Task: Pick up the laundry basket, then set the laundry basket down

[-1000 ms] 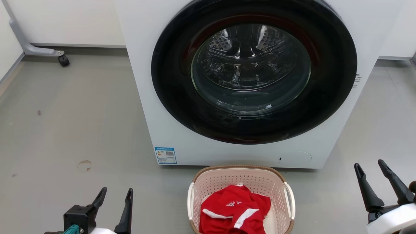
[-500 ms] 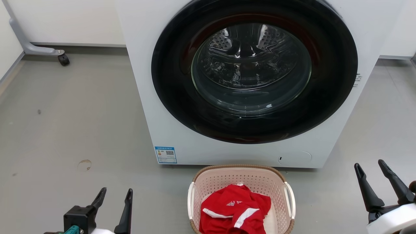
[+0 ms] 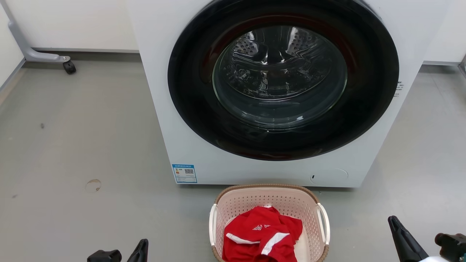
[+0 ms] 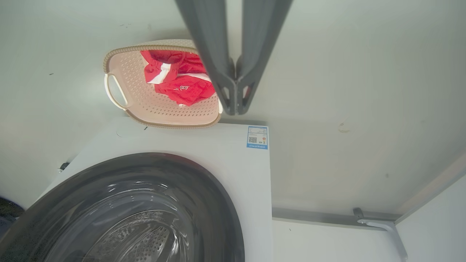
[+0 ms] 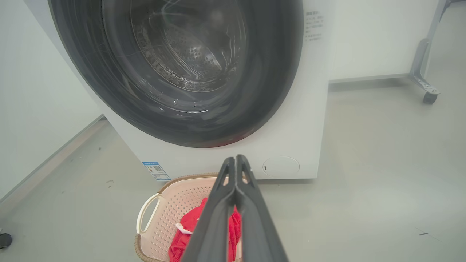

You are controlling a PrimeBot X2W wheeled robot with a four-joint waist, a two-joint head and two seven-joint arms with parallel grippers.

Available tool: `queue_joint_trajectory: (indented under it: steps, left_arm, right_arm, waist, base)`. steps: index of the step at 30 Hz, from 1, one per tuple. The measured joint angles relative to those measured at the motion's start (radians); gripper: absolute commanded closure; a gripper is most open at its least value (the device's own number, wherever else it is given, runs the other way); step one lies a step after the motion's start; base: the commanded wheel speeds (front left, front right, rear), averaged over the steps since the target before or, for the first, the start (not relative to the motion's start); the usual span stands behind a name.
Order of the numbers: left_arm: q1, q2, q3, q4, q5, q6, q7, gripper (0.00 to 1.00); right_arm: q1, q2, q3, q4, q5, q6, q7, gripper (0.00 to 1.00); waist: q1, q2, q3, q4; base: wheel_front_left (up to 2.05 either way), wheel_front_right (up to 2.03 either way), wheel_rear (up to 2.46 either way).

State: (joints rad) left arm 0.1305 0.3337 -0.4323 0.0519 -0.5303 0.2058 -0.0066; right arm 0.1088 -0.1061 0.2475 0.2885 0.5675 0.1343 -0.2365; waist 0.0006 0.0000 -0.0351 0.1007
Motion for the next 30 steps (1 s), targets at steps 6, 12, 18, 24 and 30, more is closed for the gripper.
queue_joint_trajectory:
  steps: [6,12,18,24,30]
  left_arm:
    - [0.000,-0.015,0.022,0.010,-0.056,-0.013,0.006,1.00]
    - [-0.004,-0.028,0.045,0.025,-0.111,-0.030,0.007,1.00]
    - [-0.013,-0.037,0.068,0.035,-0.167,-0.049,0.012,1.00]
    - [-0.015,-0.055,0.090,0.047,-0.221,-0.062,0.017,1.00]
    - [-0.024,-0.064,0.115,0.058,-0.273,-0.080,0.025,1.00]
  right_arm:
    - [-0.001,0.000,-0.012,0.000,0.053,0.000,0.017,1.00]
    - [-0.004,0.001,-0.032,0.000,0.105,0.000,0.034,1.00]
    - [-0.005,0.005,-0.045,0.000,0.160,0.000,0.044,1.00]
    - [-0.024,0.011,-0.066,-0.001,0.211,0.000,0.066,1.00]
    - [-0.025,0.014,-0.081,-0.002,0.262,0.000,0.080,1.00]
  waist:
    - [-0.0001,0.0000,0.003,-0.005]
    - [-0.0002,0.0000,0.005,-0.010]
    - [-0.0002,0.0000,0.007,-0.015]
    - [-0.0003,0.0000,0.009,-0.020]
    - [-0.0004,0.0000,0.011,-0.025]
  base:
    - [0.00,0.00,0.00]
    - [0.00,0.00,0.00]
    - [0.00,0.00,0.00]
    - [0.00,0.00,0.00]
    - [0.00,0.00,0.00]
